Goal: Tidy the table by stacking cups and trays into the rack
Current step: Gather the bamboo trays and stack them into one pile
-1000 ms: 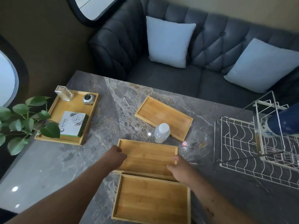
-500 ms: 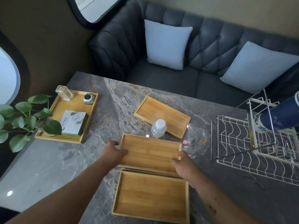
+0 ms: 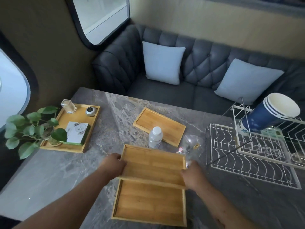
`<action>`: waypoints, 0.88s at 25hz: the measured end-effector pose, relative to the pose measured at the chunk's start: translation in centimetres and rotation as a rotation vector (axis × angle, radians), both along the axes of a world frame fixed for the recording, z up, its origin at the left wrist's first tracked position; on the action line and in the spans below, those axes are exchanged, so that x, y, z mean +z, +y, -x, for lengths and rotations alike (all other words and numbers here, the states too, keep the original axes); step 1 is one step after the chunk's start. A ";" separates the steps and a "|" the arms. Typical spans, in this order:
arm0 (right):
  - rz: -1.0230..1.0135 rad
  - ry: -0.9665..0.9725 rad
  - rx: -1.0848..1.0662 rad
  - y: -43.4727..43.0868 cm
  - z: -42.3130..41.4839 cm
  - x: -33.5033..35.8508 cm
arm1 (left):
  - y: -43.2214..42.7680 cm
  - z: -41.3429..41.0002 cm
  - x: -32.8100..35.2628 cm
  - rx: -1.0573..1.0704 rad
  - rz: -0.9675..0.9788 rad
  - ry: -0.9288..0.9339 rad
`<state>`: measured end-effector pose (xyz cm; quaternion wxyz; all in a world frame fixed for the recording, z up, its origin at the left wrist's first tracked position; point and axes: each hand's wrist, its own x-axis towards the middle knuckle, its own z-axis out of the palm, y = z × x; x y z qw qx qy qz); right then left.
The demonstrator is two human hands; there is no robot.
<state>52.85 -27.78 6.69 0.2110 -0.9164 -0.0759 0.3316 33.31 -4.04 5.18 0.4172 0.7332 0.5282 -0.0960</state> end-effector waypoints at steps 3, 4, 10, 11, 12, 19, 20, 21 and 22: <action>-0.015 0.033 0.044 -2.1 -0.1 -0.7 | -0.6 1.1 0.3 -0.109 -0.024 0.089; 0.001 0.038 0.061 -2.8 0.1 -1.1 | -0.9 1.7 0.2 -0.131 -0.007 0.112; 0.099 0.096 0.097 -6.2 2.4 -3.1 | -3.7 4.1 0.0 -0.168 -0.005 0.211; 0.124 0.095 0.111 -6.5 2.6 -3.3 | -4.1 4.3 -0.2 -0.164 -0.003 0.222; 0.149 0.097 0.118 -6.8 2.8 -3.5 | -4.4 4.5 -0.3 -0.178 -0.003 0.233; 0.166 0.102 0.099 -7.1 4.1 -4.9 | -5.5 5.0 -1.3 -0.221 -0.066 0.259; 0.166 0.106 0.101 -7.1 4.2 -4.9 | -5.5 5.0 -1.3 -0.223 -0.075 0.267; 0.163 0.113 0.099 -7.1 4.2 -4.9 | -5.5 5.1 -1.3 -0.220 -0.078 0.274; 0.160 0.121 0.096 -7.1 4.2 -5.0 | -5.5 5.1 -1.2 -0.216 -0.074 0.283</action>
